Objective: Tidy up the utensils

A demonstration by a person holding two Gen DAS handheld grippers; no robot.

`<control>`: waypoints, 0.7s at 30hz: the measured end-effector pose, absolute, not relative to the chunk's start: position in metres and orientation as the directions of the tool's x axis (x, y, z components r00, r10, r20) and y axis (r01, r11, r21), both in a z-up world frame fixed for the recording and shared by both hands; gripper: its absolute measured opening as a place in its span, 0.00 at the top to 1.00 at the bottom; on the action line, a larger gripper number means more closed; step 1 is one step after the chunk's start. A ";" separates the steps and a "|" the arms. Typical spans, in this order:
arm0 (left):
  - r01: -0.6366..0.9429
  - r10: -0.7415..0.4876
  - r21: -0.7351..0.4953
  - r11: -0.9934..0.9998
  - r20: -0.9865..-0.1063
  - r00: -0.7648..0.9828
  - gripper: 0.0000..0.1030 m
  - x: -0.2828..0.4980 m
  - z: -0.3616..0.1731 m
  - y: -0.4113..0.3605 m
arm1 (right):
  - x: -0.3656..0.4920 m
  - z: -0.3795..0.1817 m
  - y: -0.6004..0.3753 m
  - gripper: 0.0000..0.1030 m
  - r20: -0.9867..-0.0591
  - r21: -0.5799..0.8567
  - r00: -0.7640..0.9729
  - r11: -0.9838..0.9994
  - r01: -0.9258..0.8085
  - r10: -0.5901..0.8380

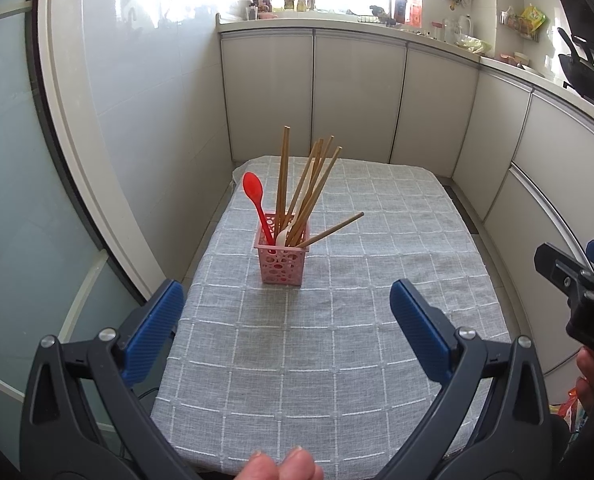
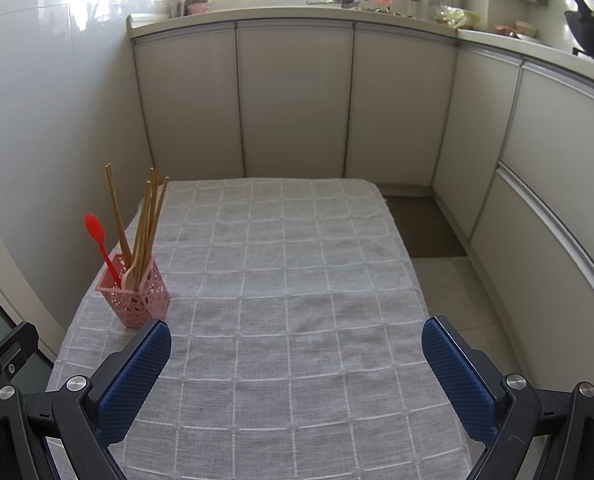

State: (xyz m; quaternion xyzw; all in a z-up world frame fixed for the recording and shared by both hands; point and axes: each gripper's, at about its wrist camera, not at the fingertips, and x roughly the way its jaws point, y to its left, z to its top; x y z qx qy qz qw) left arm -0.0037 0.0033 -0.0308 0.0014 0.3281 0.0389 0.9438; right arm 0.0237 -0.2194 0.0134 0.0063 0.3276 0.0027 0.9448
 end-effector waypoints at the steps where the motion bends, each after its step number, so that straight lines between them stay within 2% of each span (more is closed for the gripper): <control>1: -0.073 0.074 0.028 0.997 -0.619 0.782 0.00 -0.004 -0.031 0.003 | 0.024 0.013 -0.219 0.00 -0.619 0.014 0.785 1.000 -0.001 0.009; 21: -0.077 0.079 0.031 0.997 -0.616 0.784 0.00 -0.006 -0.030 0.005 | 0.022 0.014 -0.220 0.00 -0.620 0.011 0.785 1.000 -0.003 0.009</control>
